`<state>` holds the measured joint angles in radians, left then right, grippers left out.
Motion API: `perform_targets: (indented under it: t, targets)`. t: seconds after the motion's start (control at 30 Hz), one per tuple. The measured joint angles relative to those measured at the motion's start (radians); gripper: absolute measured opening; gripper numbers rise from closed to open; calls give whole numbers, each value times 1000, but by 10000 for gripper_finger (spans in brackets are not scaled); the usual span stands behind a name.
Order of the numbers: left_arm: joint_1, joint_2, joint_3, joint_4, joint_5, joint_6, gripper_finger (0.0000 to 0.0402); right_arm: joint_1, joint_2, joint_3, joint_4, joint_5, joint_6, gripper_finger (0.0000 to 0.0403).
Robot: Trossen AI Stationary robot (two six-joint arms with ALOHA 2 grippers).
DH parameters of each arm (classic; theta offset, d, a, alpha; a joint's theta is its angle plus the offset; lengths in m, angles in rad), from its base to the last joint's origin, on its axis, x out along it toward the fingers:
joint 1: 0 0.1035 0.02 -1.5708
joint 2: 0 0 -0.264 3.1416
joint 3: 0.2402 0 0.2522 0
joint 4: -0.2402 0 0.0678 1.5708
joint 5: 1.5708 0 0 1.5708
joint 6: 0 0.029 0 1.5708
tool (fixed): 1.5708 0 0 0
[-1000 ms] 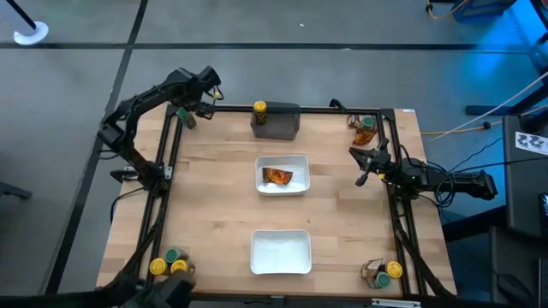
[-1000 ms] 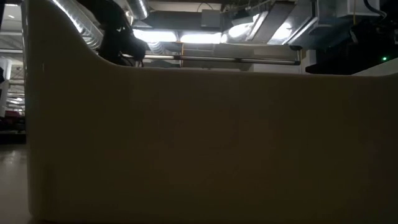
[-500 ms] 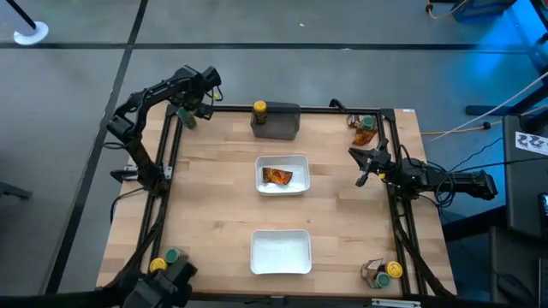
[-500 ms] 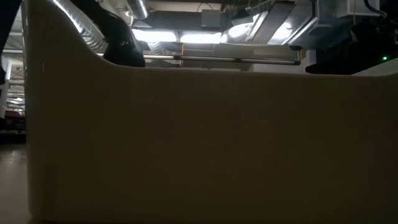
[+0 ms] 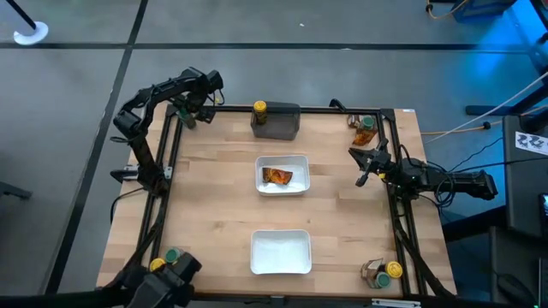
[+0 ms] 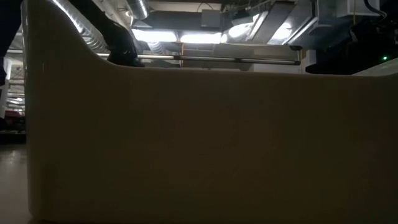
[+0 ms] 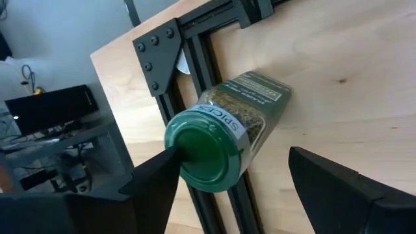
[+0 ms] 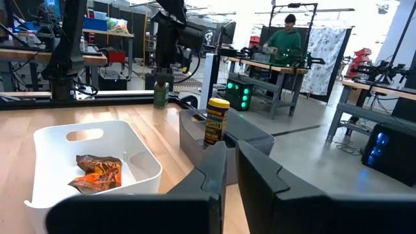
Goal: Sort spices by type
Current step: Put the green seasoning bottle into the bottom white bin
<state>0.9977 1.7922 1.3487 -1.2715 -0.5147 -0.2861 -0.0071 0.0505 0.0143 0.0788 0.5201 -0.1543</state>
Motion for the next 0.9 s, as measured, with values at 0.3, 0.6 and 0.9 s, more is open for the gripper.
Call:
perform_targets:
  t: [0.3,0.6,0.9]
  targets:
    - [-21,-1,1,-2,38,66,276,0,0,0,0,0,0,37]
    - [-67,-8,6,-20,83,82,276,0,0,0,1,0,0,37]
    - [-152,-8,39,-54,152,58,276,0,0,0,1,0,0,37]
